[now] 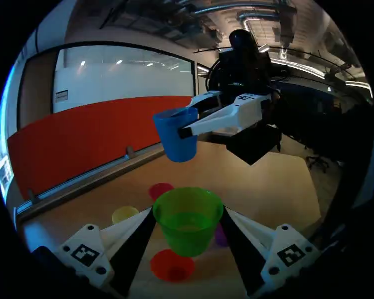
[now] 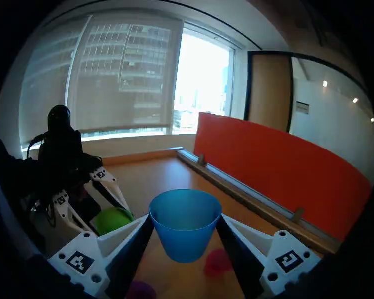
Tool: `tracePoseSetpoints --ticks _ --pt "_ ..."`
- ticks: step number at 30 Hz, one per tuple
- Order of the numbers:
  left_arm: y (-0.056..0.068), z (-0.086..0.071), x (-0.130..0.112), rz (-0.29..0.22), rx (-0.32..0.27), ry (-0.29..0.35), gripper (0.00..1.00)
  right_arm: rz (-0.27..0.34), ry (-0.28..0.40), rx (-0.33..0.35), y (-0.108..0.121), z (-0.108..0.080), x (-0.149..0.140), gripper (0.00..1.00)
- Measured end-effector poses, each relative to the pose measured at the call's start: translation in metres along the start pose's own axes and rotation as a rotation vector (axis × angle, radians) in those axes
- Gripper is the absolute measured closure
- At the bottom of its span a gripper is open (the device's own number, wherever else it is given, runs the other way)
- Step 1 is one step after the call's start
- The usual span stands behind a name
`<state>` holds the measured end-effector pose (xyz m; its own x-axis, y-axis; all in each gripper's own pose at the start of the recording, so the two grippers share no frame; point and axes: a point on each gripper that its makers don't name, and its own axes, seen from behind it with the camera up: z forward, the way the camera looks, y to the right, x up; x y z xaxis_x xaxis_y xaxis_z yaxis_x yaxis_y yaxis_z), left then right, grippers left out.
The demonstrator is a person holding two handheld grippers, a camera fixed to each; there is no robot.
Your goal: Pour water
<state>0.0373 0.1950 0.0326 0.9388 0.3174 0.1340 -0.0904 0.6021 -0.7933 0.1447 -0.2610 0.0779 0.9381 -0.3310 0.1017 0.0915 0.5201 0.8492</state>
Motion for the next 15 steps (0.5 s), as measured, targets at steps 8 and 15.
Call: tracePoseSetpoints --ticks 8,15 --pt "0.011 -0.002 -0.014 -0.014 -0.007 -0.037 0.12 0.002 -0.045 0.017 0.000 0.003 -0.019 0.09" --pt "0.022 -0.002 -0.027 -0.012 -0.020 -0.068 0.12 -0.010 -0.086 0.029 -0.001 0.007 -0.035 0.09"
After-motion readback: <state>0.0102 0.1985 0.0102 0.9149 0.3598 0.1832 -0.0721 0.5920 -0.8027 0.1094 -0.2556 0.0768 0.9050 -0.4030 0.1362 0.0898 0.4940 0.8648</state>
